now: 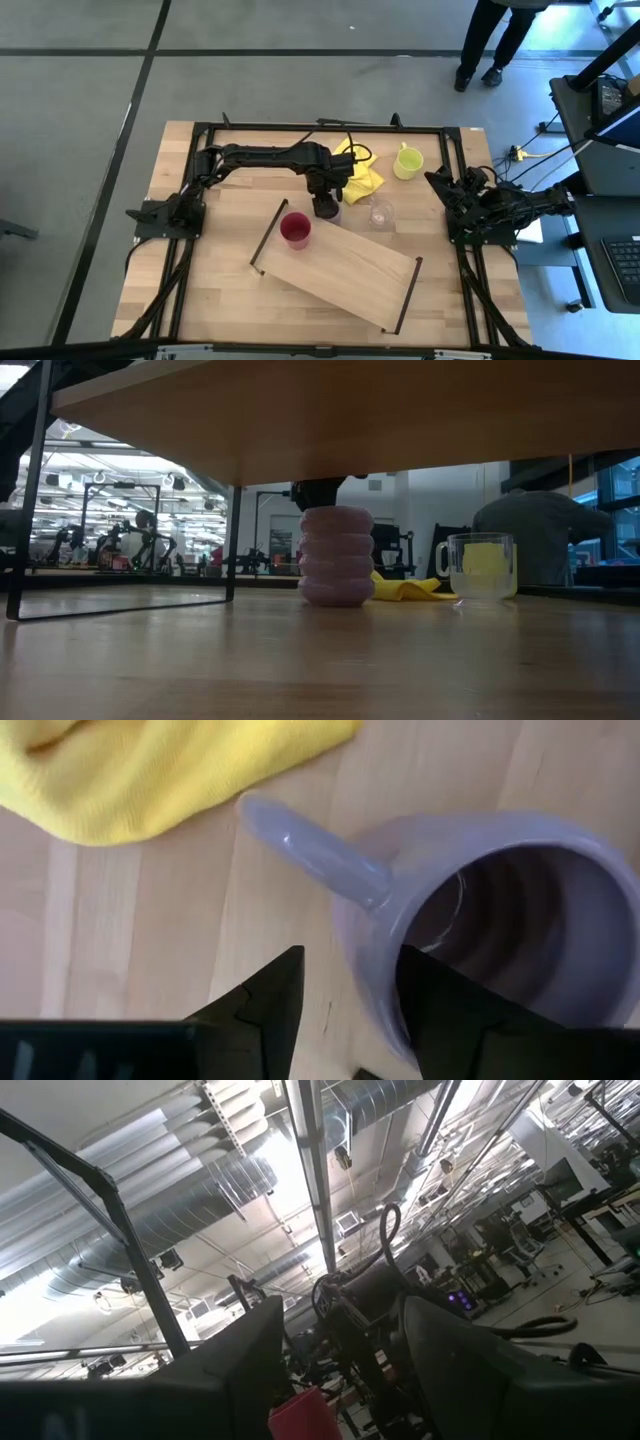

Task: Stack small to large cups/mugs on shelf
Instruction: Put the purple mug on the shelf

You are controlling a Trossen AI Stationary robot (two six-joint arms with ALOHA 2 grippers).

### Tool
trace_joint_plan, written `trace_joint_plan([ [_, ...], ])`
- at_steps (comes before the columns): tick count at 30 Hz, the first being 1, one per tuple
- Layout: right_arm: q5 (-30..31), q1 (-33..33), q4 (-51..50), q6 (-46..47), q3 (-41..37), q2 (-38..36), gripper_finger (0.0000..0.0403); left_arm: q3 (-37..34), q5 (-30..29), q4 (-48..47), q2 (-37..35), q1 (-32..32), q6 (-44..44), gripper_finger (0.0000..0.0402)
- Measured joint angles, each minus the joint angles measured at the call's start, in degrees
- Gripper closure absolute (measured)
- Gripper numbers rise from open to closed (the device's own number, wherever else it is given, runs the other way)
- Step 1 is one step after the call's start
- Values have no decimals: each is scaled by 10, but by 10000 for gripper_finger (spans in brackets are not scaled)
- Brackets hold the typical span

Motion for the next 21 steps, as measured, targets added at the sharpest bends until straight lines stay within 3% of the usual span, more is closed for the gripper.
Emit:
trace_joint_plan([
  [12, 0, 0, -2, 27, 0, 0, 191, 0, -12, 9, 1, 1, 25, 381],
  [21, 0, 0, -2, 28, 0, 0, 191, 41, -8, -12, 1, 13, 17, 382],
])
